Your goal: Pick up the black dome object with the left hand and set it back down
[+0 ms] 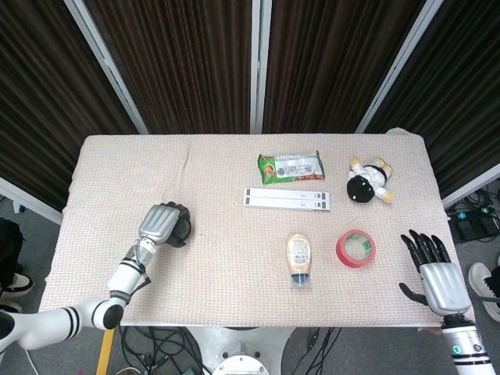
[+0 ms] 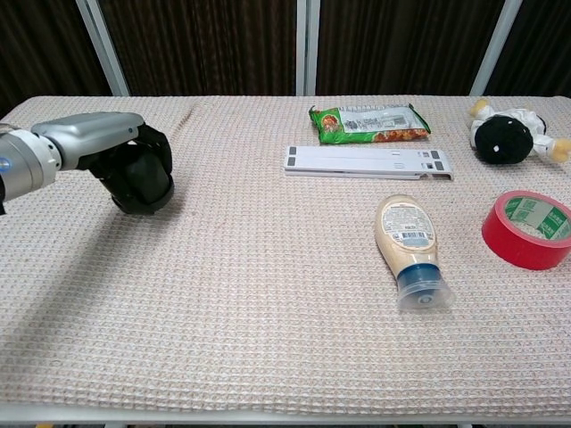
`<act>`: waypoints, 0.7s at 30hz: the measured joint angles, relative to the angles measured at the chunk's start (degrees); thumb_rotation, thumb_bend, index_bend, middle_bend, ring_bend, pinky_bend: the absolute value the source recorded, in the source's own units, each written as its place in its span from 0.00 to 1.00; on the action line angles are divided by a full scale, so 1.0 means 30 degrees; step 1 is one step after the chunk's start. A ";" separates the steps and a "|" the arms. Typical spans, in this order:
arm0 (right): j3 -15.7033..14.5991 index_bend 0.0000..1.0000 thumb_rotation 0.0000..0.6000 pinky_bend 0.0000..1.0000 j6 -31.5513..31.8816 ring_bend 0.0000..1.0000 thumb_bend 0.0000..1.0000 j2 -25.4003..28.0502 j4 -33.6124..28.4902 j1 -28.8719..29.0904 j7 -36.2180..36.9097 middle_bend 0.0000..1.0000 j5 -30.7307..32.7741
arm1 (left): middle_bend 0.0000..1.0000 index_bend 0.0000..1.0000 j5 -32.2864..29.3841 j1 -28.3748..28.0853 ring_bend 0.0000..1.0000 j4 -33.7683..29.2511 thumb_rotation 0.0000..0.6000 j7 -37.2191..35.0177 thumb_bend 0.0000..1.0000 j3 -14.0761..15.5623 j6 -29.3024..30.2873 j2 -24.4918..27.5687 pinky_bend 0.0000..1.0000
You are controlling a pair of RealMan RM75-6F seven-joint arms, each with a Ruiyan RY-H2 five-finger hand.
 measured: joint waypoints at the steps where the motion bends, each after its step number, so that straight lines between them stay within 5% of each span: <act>1: 0.0008 0.00 1.00 0.00 -0.0015 0.00 0.10 0.0005 0.0008 0.0001 0.0009 0.00 0.0033 | 0.45 0.39 0.0009 -0.0006 0.28 0.0112 1.00 -0.0018 0.08 0.0009 -0.0019 -0.0093 0.37; 14: 0.0035 0.00 1.00 0.00 -0.0218 0.00 0.10 -0.0041 0.0100 0.0060 -0.0082 0.00 0.0275 | 0.44 0.37 0.1822 0.0224 0.28 0.2666 1.00 -0.0614 0.08 0.0574 0.0586 -0.1491 0.36; 21: 0.0055 0.00 1.00 0.00 -0.0205 0.00 0.10 -0.0028 0.0097 0.0035 -0.0121 0.00 0.0379 | 0.37 0.25 0.2684 0.0440 0.22 0.4079 1.00 -0.1487 0.07 0.0798 0.0672 -0.2189 0.30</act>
